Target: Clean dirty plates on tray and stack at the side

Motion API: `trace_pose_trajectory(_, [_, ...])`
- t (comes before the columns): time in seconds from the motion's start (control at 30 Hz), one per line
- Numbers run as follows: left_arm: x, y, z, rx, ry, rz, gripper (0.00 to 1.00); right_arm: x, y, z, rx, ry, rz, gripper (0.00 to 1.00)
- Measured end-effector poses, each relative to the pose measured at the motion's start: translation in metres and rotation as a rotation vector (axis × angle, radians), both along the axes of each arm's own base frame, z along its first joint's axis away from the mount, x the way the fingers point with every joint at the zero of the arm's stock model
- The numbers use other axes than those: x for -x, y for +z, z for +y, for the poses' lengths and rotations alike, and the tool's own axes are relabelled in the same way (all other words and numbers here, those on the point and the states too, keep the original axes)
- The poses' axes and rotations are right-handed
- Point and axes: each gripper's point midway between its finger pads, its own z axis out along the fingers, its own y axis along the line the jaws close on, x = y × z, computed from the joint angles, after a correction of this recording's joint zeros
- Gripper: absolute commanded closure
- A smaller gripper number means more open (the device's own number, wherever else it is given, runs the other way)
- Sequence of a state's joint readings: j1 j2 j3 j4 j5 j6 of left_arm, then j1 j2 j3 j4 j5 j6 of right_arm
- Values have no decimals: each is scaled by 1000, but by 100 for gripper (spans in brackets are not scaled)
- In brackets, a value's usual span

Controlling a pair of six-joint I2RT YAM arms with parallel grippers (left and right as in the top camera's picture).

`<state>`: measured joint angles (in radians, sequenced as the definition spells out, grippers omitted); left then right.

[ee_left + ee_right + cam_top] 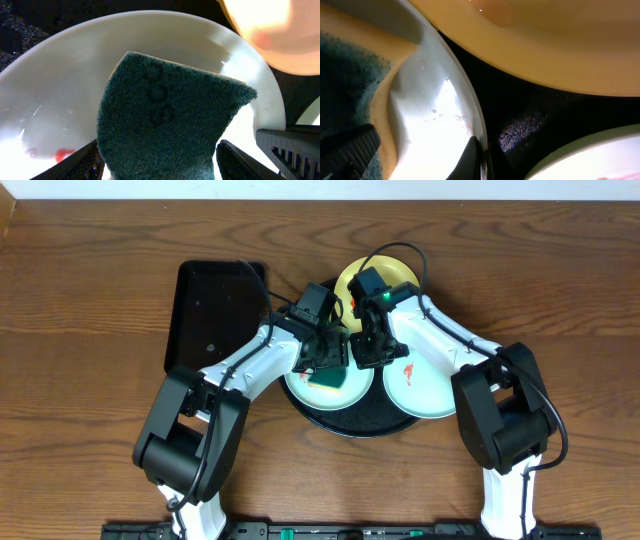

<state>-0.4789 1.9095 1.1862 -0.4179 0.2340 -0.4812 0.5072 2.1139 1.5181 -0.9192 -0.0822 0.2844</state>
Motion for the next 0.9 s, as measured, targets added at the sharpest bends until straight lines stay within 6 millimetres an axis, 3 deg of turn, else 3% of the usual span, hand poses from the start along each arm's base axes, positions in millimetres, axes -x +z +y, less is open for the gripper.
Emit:
trace_pose_trajectory(0.2, [0,0,0,-2,-9,-3,38,0,0,0,0,0,0,99])
trace_pose_trajectory(0.5, [0,0,-1,1,-11,-1,66,0,0,0,0,3,-1,99])
trace_pose_trajectory(0.63, [1,0,-1,4,-13,0,74,0,0,0,0,3,-1,99])
trace_pose_trajectory(0.73, [1,0,-1,5,-12,0,92,0,0,0,0,3,-1,99])
trace_pose_trajectory(0.9, [0,0,-1,7,17,8,93,0,0,0,0,3,-1,99])
